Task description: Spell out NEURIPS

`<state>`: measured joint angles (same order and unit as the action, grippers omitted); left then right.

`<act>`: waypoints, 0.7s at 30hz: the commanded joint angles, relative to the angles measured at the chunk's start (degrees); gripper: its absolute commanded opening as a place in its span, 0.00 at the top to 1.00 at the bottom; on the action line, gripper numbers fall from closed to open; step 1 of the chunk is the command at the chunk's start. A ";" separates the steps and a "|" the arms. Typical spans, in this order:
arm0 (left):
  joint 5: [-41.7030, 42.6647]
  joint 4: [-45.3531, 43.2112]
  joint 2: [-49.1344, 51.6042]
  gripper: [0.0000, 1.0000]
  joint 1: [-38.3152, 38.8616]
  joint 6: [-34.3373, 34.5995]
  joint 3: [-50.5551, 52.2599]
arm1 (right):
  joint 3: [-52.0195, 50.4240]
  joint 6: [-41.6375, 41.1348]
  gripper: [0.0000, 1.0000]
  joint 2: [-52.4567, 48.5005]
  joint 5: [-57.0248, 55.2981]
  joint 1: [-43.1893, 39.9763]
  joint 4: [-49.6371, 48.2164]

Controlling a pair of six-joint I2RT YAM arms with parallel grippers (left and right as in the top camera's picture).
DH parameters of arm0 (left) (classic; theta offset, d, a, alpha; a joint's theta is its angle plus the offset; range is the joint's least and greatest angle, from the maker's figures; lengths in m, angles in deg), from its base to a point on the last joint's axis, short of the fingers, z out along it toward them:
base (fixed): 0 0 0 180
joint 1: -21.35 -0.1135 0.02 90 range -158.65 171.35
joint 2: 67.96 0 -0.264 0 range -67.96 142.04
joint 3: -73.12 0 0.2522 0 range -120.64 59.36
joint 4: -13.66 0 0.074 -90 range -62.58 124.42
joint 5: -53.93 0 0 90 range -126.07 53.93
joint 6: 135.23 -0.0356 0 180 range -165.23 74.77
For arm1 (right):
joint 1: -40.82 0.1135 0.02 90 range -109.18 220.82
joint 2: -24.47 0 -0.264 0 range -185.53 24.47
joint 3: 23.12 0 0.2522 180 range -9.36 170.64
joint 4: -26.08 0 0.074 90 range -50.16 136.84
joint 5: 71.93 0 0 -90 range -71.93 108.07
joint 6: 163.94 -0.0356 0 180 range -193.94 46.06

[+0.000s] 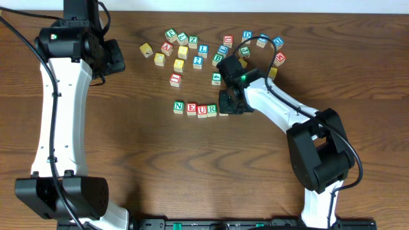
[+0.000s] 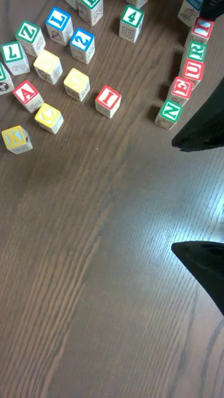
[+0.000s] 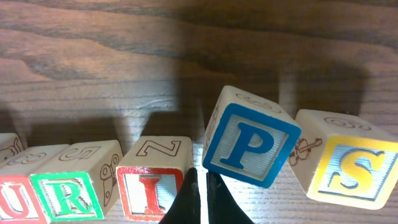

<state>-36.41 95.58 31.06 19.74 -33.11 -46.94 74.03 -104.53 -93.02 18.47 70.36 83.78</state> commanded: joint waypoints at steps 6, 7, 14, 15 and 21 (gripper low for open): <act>-0.11 0.24 0.70 0.54 -0.24 -0.50 0.24 | -0.70 -2.47 0.98 0.13 0.66 2.69 -0.90; -0.11 0.31 0.70 0.54 -0.24 -0.50 0.24 | -0.70 -3.21 0.98 0.13 0.66 2.86 -0.90; -0.09 0.68 0.70 0.54 -0.24 -0.50 0.24 | -0.70 -6.25 0.98 0.13 0.61 3.45 -1.33; -0.11 0.74 0.70 0.53 -0.24 -0.50 0.24 | -0.70 -6.25 0.98 0.13 0.61 3.45 -1.53; -0.11 0.81 0.70 0.53 -0.24 -0.50 0.24 | 0.22 -4.63 0.99 0.17 0.85 2.71 -1.42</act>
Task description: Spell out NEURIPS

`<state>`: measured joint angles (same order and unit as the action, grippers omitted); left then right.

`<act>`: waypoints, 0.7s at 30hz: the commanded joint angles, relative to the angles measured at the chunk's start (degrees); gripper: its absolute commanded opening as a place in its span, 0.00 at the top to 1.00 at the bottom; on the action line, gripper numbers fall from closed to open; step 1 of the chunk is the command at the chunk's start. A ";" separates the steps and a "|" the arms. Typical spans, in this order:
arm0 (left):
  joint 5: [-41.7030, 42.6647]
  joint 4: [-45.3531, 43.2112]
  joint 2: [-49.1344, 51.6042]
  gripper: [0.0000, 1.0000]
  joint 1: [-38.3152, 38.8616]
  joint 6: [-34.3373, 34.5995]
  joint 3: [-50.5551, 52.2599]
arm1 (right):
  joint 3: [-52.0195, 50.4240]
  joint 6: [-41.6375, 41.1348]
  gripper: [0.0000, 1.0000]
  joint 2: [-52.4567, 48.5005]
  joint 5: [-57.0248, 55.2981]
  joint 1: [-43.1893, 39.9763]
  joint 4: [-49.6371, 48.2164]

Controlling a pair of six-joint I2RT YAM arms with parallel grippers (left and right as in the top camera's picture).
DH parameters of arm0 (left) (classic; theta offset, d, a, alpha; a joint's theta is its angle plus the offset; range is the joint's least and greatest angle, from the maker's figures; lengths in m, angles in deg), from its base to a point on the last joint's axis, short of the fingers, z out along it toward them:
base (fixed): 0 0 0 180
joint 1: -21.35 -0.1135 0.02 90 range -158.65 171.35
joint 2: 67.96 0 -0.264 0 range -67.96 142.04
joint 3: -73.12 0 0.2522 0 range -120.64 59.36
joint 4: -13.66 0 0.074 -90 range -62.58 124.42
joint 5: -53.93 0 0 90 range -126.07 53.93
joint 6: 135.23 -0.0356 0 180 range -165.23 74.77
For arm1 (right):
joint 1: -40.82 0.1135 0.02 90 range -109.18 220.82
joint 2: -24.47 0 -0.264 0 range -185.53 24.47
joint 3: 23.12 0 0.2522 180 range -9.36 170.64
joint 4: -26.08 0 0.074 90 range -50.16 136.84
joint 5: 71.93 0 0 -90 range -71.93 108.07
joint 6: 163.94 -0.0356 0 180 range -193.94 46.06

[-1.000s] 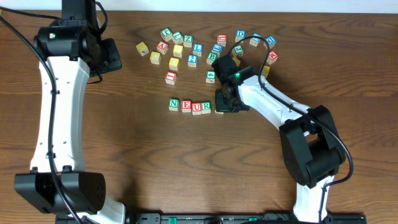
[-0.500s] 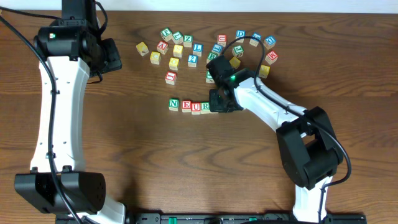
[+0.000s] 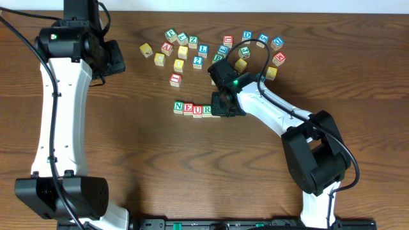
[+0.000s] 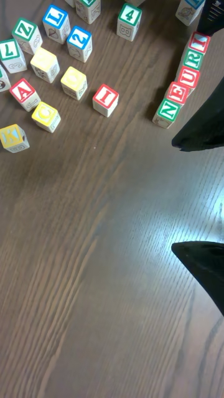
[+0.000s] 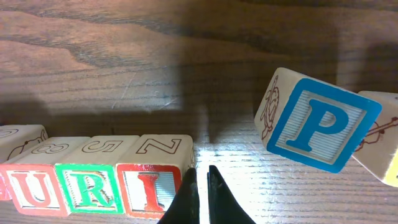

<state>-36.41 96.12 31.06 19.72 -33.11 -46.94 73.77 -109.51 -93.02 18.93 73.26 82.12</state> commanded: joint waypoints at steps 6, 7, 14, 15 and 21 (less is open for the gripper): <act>-0.11 0.26 0.70 0.53 -0.22 -0.50 0.24 | 6.88 3.52 0.99 0.81 0.33 -1.97 6.73; -0.11 0.26 0.70 0.53 -0.22 -0.50 0.24 | 8.17 4.04 0.99 0.83 0.35 -2.49 7.98; -0.11 0.26 0.70 0.53 -0.22 -0.50 0.24 | 10.51 5.01 0.97 0.57 -1.86 -6.80 8.87; -0.11 0.26 0.70 0.53 -0.22 -0.50 0.24 | 10.49 5.01 0.97 0.39 -2.54 -7.69 8.61; -0.11 0.26 0.70 0.53 -0.22 -0.50 0.24 | 10.45 5.95 0.98 -2.19 -2.84 -9.97 5.70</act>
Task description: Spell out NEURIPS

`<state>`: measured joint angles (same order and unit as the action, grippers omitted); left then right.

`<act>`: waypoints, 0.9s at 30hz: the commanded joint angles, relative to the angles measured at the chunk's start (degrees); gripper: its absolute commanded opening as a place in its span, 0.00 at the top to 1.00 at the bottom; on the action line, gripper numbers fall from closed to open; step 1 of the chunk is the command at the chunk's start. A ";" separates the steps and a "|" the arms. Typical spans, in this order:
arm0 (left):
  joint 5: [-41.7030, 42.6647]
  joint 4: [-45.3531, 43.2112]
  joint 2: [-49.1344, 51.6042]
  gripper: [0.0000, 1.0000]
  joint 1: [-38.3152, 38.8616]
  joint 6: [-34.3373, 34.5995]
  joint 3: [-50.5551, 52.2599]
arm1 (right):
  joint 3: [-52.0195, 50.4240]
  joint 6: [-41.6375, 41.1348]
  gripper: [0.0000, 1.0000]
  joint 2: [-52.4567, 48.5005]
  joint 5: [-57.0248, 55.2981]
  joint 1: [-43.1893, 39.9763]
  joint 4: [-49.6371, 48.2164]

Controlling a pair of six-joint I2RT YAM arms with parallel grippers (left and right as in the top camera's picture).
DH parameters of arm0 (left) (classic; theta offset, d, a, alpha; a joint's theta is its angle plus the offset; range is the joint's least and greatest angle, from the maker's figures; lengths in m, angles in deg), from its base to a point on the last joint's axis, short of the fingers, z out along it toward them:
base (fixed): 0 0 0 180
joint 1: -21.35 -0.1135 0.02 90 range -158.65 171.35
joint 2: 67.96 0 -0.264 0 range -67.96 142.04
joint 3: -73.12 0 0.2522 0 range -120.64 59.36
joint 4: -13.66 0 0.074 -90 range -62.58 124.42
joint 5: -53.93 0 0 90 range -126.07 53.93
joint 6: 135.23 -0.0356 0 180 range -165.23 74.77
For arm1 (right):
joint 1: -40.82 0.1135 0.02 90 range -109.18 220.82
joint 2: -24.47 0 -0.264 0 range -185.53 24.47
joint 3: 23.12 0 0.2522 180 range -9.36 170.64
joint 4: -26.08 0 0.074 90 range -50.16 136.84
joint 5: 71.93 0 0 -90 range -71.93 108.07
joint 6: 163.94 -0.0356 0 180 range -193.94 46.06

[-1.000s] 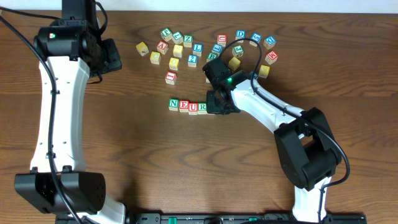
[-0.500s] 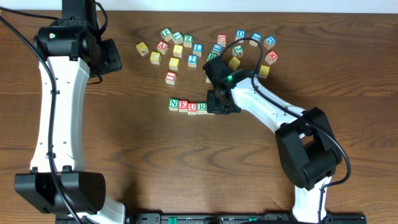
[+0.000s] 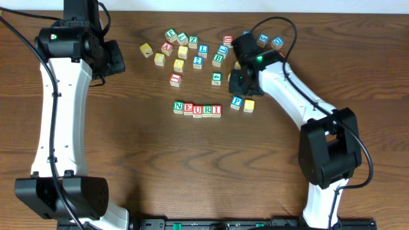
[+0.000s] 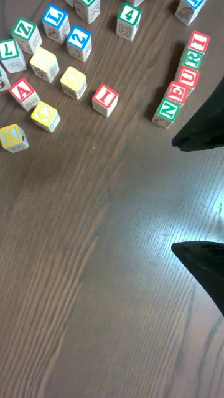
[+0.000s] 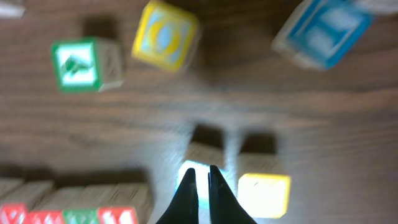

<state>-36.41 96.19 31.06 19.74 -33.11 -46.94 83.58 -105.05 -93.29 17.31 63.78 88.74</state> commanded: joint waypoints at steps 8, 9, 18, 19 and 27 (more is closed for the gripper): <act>-0.11 0.20 0.70 0.54 -0.24 -0.50 0.24 | 0.63 3.63 0.99 -5.70 0.26 -0.61 -1.81; -0.11 0.20 0.70 0.54 -0.24 -0.50 0.24 | 0.63 4.02 0.99 -5.70 0.55 -0.57 -1.84; -0.11 0.20 0.70 0.54 -0.24 -0.52 0.24 | 0.59 9.55 0.99 -5.81 5.51 -0.22 -1.40; -0.11 0.20 0.70 0.54 -0.24 -0.50 0.24 | 0.59 9.55 0.99 -5.81 5.62 -0.09 -1.11; -0.11 0.22 0.70 0.53 -0.24 -0.50 0.24 | 0.59 9.53 0.99 -5.81 5.88 2.05 1.64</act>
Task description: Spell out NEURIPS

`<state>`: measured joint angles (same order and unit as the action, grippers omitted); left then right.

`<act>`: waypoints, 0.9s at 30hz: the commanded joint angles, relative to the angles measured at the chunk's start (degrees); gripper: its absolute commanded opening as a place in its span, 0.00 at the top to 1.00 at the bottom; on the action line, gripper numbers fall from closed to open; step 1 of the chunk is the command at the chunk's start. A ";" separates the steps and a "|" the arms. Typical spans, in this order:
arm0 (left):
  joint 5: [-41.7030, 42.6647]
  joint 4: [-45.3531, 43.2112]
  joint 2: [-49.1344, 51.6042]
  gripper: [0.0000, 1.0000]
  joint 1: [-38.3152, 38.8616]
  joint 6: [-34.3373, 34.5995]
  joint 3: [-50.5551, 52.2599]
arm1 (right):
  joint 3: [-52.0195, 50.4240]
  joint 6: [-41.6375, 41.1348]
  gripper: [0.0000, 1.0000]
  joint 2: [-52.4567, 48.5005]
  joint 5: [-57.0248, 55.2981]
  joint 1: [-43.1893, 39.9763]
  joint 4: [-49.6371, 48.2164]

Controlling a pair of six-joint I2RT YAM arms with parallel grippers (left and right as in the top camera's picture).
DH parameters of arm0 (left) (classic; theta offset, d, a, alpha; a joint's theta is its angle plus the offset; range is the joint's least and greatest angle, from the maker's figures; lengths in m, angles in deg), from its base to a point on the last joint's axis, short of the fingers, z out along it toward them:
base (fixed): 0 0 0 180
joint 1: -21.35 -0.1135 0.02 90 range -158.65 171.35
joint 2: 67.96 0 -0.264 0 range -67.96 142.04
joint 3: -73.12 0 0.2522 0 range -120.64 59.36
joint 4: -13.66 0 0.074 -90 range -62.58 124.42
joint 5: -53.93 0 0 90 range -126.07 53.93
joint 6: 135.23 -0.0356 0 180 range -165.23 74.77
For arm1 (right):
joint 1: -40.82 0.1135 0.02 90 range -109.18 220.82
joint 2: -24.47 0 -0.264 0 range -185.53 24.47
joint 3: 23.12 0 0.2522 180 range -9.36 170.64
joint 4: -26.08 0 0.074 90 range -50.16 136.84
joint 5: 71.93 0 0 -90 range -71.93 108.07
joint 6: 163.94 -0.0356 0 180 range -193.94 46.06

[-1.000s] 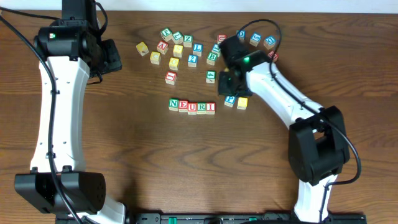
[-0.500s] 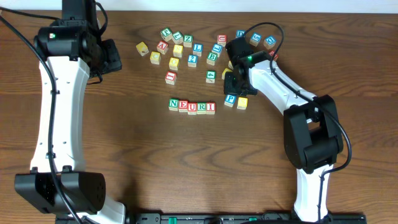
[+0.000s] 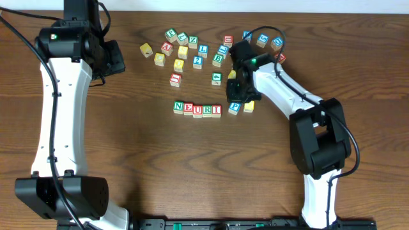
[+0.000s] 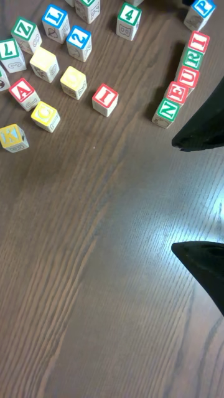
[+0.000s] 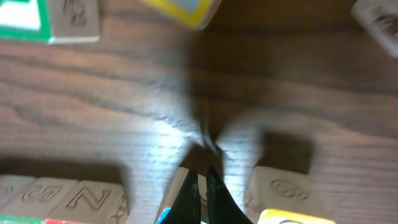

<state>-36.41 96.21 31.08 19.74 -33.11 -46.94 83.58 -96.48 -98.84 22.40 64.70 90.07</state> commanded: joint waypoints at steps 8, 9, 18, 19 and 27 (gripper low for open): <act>-0.11 0.20 0.68 0.54 -0.24 -0.50 0.24 | 0.61 0.28 0.99 -0.24 0.76 2.93 -0.83; -0.11 0.20 0.68 0.53 -0.24 -0.50 0.24 | 0.66 0.28 0.99 -0.24 0.79 2.84 -0.92; -0.11 0.46 0.68 0.53 -0.24 -0.50 0.24 | 7.10 1.64 0.99 0.09 0.61 0.37 2.82; -0.11 0.59 0.68 0.53 -0.24 -0.50 0.24 | 7.74 1.62 0.99 0.09 0.50 0.07 3.65; -0.11 0.76 0.68 0.54 -0.24 -0.50 0.24 | 5.95 1.62 0.99 0.07 0.57 -0.81 8.81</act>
<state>-36.41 96.61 31.10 19.74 -33.11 -46.94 90.77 -95.59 -98.84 23.15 63.76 98.14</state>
